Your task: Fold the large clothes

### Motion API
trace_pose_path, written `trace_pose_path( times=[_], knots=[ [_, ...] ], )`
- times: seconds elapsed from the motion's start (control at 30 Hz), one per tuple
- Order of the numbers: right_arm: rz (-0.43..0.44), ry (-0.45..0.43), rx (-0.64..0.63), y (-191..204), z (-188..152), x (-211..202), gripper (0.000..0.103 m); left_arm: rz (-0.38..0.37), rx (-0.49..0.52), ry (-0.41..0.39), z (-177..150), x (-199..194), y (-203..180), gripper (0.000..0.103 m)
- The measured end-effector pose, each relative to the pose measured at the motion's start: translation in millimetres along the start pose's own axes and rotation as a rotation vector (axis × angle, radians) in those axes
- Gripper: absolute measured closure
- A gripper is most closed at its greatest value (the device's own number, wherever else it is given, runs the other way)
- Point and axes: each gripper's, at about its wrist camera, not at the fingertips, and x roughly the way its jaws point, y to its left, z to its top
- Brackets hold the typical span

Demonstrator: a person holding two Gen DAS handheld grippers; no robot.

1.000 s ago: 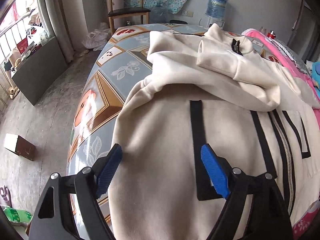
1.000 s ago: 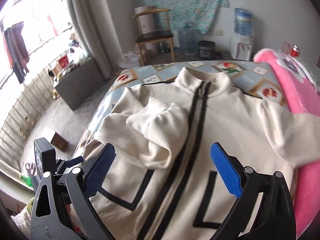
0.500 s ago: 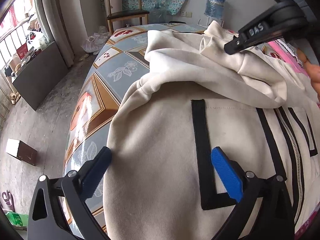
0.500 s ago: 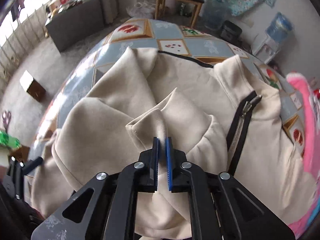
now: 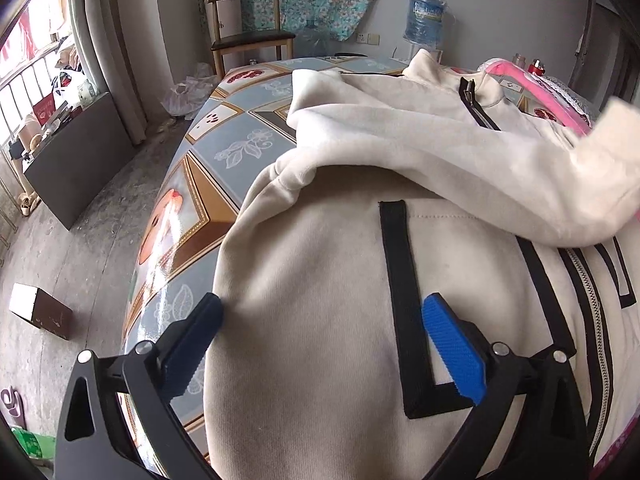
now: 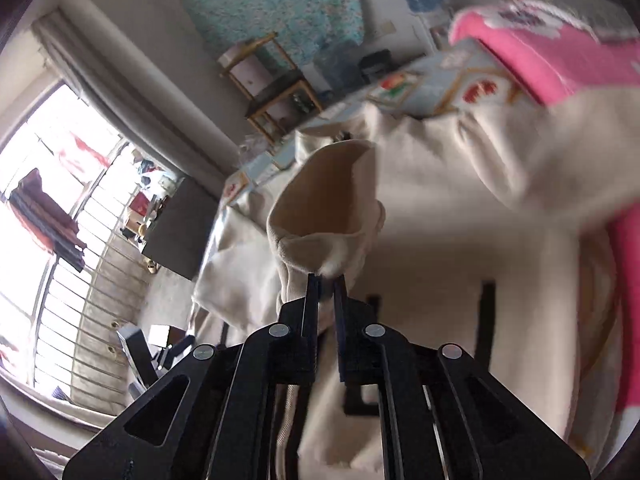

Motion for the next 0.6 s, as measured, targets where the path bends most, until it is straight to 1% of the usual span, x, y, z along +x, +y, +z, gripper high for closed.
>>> trace_pose_path(
  times=[0.1,0.13,0.17,0.2,0.23,0.27,0.3,0.37,0.5,0.53,0.6],
  knots=[
    [-0.012,0.041,0.104,-35.8,-28.7,-1.5,0.092,0.002,0.004,-0.005,-1.1,-1.0,-0.7,0.005],
    [-0.007,0.042,0.131,-43.6,-33.6,-4.1,0.087,0.004,0.005,-0.006,-2.1,-1.6,-0.9,0.005],
    [-0.005,0.032,0.153,-48.6,-36.0,-8.2,0.079,0.007,0.007,-0.007,-2.2,-1.9,-1.4,0.005],
    [-0.006,0.016,0.167,-53.0,-35.1,-11.4,0.075,0.008,0.008,-0.007,-2.2,-2.0,-1.8,0.005],
    [-0.013,0.001,0.174,-54.9,-32.0,-15.1,0.066,0.009,0.008,-0.008,-2.7,-2.5,-2.1,0.005],
    [-0.033,-0.008,0.181,-57.5,-27.5,-15.2,0.063,0.01,0.009,-0.009,-2.5,-2.1,-2.0,0.005],
    [-0.048,-0.007,0.187,-60.6,-21.3,-12.4,0.063,0.01,0.008,-0.009,-2.5,-2.2,-2.0,0.005],
    [-0.043,0.002,0.196,-65.7,-11.1,-4.5,0.063,0.012,0.009,-0.013,-2.8,-2.4,-1.8,0.005],
    [-0.1,0.074,0.18,-71.6,5.9,22.7,0.063,0.006,0.01,-0.01,-1.8,-2.1,-1.0,0.005],
    [-0.12,0.099,0.162,-71.6,8.0,30.3,0.064,0.007,0.013,0.001,-0.2,-1.7,-1.4,0.005],
    [-0.159,0.138,0.13,-68.9,10.4,43.2,0.07,0.003,0.024,0.023,2.7,-2.5,-1.5,0.005]
  ],
)
